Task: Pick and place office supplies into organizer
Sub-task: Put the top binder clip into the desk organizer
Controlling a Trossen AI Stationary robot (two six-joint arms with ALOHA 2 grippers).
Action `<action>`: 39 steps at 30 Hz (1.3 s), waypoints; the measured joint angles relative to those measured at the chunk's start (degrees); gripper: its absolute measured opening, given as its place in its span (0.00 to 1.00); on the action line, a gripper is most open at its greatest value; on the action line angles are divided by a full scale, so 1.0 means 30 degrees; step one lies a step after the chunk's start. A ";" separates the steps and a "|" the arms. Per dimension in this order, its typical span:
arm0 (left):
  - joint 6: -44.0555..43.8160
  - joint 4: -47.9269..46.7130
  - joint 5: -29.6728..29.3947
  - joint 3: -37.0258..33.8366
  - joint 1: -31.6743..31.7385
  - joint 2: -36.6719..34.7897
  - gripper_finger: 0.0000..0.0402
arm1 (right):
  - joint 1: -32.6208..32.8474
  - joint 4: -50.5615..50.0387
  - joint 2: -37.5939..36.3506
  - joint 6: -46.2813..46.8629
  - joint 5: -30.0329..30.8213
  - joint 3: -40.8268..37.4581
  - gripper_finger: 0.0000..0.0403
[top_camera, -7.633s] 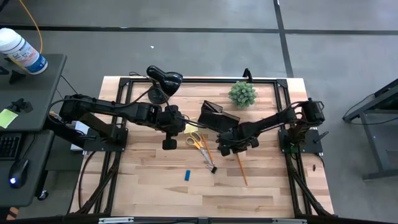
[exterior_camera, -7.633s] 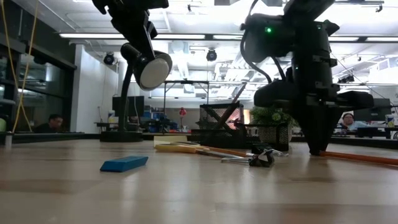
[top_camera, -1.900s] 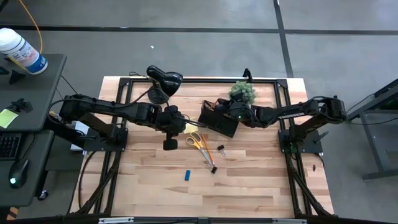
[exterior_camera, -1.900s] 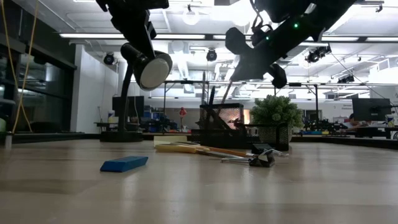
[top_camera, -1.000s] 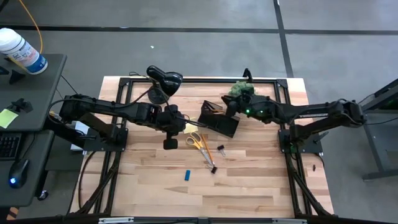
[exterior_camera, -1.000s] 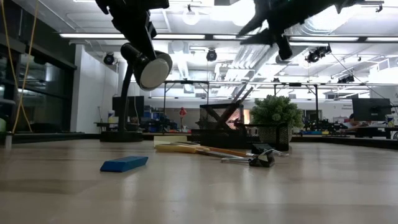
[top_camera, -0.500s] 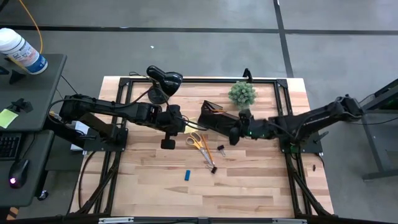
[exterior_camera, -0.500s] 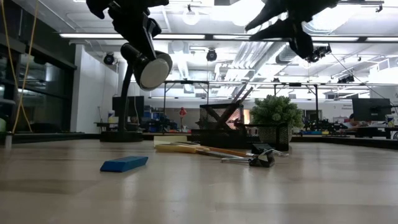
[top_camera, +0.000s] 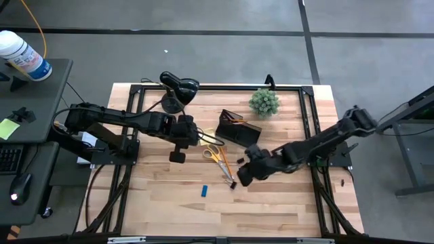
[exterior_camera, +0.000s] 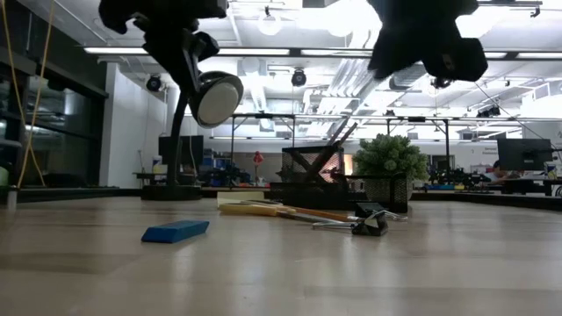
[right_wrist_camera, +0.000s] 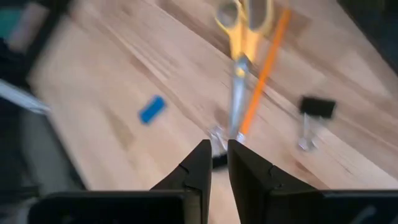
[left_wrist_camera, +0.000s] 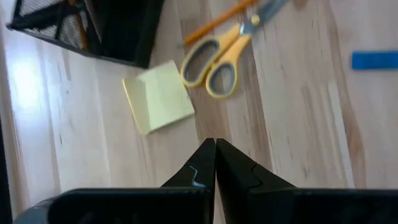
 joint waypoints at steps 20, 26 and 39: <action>0.1452 -0.0804 0.0596 -0.1256 -0.0001 -0.3670 0.01 | -0.1017 -0.7629 0.8727 0.2631 -0.3956 0.8617 0.19; 0.1077 0.0717 0.1736 -0.4467 0.0000 -0.7701 0.01 | -0.1552 -0.9052 0.8735 0.2590 -0.4366 0.8617 0.19; -0.1345 0.4095 0.3319 -0.7541 -0.0007 -1.1154 0.01 | -0.4342 -1.0903 0.8735 0.1477 -0.7472 0.8617 0.22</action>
